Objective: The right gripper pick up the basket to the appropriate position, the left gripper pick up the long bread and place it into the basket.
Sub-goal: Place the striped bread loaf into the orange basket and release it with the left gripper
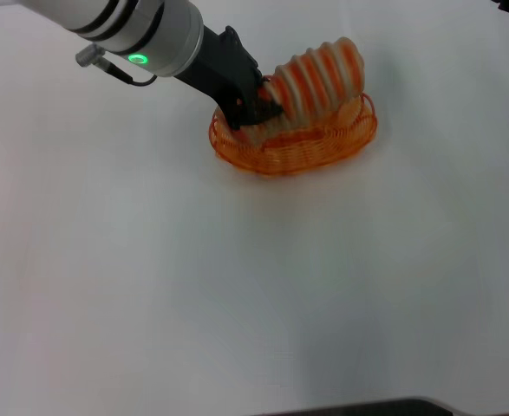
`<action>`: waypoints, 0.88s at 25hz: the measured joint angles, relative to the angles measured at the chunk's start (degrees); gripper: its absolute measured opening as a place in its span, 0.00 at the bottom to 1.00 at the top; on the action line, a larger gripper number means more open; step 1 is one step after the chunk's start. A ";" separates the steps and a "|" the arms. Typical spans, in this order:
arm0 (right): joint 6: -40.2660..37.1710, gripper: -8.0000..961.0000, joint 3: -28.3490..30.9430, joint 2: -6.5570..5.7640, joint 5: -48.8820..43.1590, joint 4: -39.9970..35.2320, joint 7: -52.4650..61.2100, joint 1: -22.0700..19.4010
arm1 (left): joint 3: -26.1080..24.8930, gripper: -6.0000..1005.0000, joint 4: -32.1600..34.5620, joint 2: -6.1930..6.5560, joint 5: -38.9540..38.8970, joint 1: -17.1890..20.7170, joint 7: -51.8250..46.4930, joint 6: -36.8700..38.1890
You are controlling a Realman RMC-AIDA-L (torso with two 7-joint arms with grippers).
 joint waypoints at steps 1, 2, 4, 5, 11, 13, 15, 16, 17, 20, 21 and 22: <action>-0.05 0.97 0.00 0.01 0.00 0.00 -0.01 0.00 | 0.05 0.24 -0.22 -0.03 -0.04 0.00 -0.03 -0.29; -0.06 0.97 -0.01 0.01 0.00 0.00 -0.01 0.00 | 0.13 0.24 -0.52 -0.06 -0.30 0.00 -0.06 -0.51; -0.06 0.97 -0.05 0.02 0.00 0.00 -0.02 0.01 | 0.18 0.23 -0.96 -0.07 -0.89 0.10 -0.24 -1.11; -0.06 0.97 -0.07 0.02 0.00 0.00 -0.02 0.01 | 0.33 0.23 -1.31 -0.07 -1.33 0.32 -0.31 -1.75; 0.08 0.97 -0.18 0.02 0.01 -0.06 0.28 0.28 | 2.31 0.22 -1.89 -0.04 -1.73 1.69 -0.45 -4.99; 0.26 0.97 -0.35 -0.01 0.00 -0.11 0.40 0.36 | 3.43 0.23 -1.91 -0.03 -1.74 2.25 -0.54 -6.02; 0.36 0.97 -0.55 -0.02 0.01 -0.14 0.44 0.48 | 4.09 0.27 -1.92 -0.03 -1.74 2.48 -0.65 -6.49; 0.39 0.97 -0.62 -0.03 0.00 -0.14 0.45 0.55 | 4.24 0.29 -2.04 -0.03 -1.74 2.50 -0.74 -6.69; 0.39 0.97 -0.67 -0.03 0.00 -0.13 0.45 0.62 | 4.29 0.31 -2.14 -0.04 -1.74 2.50 -0.90 -6.97; 0.45 0.97 -0.71 -0.05 0.01 -0.17 0.46 0.68 | 4.29 0.37 -2.34 -0.08 -1.74 2.51 -1.54 -8.21; 0.47 0.97 -0.71 -0.06 0.00 -0.25 0.46 0.71 | 4.30 0.39 -2.36 -0.07 -1.74 2.52 -1.62 -8.46; 0.49 0.98 -0.71 -0.06 0.00 -0.29 0.47 0.75 | 4.32 0.41 -2.38 -0.05 -1.74 2.53 -1.70 -8.68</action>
